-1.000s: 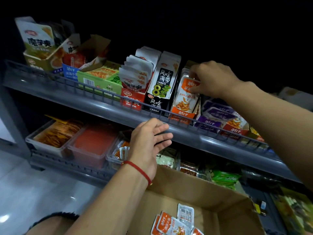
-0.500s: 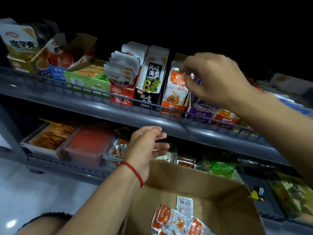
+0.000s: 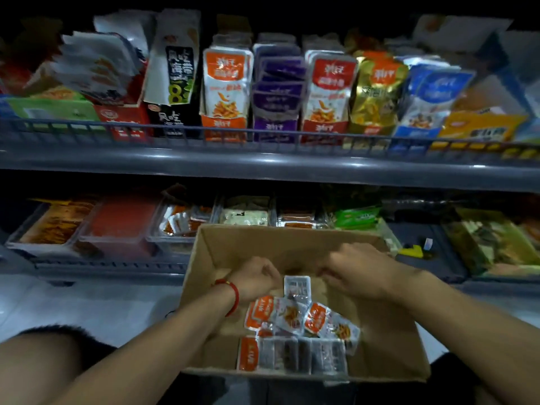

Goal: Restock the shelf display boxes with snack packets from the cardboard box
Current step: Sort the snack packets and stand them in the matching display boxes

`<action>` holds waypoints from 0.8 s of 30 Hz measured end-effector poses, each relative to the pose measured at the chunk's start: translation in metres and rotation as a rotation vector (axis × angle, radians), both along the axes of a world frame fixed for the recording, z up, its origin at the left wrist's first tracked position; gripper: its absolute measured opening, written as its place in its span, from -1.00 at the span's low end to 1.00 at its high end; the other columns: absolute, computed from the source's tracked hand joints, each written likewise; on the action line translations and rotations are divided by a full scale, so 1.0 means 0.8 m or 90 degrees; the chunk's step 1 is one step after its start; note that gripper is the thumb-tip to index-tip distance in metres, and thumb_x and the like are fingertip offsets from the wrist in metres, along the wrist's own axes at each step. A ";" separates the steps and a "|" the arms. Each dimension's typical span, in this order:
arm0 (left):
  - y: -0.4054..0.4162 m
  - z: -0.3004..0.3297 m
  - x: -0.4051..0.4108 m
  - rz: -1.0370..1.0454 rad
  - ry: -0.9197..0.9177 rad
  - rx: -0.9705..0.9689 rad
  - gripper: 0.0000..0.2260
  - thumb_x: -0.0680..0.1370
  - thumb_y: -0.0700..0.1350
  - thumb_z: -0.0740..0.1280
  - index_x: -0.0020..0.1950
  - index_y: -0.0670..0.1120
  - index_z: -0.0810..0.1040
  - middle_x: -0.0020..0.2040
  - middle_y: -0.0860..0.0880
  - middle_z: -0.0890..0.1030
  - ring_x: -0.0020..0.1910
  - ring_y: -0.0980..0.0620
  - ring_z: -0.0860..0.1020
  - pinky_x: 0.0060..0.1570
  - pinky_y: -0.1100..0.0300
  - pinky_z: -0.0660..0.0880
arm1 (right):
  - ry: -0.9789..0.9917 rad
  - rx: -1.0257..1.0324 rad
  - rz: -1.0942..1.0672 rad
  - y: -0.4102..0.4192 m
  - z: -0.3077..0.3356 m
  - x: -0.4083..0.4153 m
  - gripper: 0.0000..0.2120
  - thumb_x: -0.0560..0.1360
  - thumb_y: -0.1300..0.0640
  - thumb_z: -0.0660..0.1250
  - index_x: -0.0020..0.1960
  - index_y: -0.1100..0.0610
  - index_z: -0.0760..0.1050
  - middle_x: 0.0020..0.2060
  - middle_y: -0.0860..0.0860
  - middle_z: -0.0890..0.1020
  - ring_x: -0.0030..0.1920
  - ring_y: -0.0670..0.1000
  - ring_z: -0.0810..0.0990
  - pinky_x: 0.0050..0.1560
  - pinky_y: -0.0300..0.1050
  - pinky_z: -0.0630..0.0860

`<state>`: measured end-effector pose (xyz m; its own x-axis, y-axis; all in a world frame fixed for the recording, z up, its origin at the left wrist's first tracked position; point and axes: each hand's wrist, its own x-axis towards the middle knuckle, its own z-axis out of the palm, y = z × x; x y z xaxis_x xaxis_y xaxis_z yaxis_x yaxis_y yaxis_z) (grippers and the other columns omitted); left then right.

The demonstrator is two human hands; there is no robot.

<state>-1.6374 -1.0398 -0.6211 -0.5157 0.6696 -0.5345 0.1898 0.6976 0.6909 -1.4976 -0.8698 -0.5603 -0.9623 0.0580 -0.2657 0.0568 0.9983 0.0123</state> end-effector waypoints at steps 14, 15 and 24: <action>0.027 -0.111 0.002 -0.587 0.451 -0.260 -0.44 0.55 -0.02 0.34 0.52 -0.02 0.27 0.36 -0.13 0.40 0.32 -0.16 0.41 0.22 0.02 0.40 | 0.102 -0.215 -0.018 0.028 0.013 -0.002 -0.84 0.63 -0.03 0.29 0.15 -0.07 0.59 -0.06 -0.15 0.69 -0.12 -0.12 0.58 -0.04 -0.04 0.60; 0.029 -0.112 -0.003 -0.574 0.438 -0.252 -0.49 0.53 -0.01 0.34 0.47 -0.01 0.34 0.32 -0.11 0.45 0.28 -0.16 0.46 0.16 0.05 0.43 | 0.099 -0.219 -0.017 0.030 0.010 -0.002 -0.84 0.62 -0.02 0.29 0.15 -0.06 0.60 -0.07 -0.15 0.69 -0.11 -0.11 0.60 -0.04 -0.03 0.60; 0.042 -0.037 -0.037 -0.301 0.276 -0.036 -0.82 0.63 -0.15 0.28 0.16 -0.03 0.64 -0.04 0.01 0.69 -0.14 0.17 0.60 -0.14 0.36 0.48 | 0.050 -0.216 -0.075 0.045 -0.008 -0.008 -0.83 0.61 -0.02 0.33 0.17 -0.06 0.59 -0.02 -0.14 0.68 -0.04 -0.09 0.64 0.01 0.02 0.63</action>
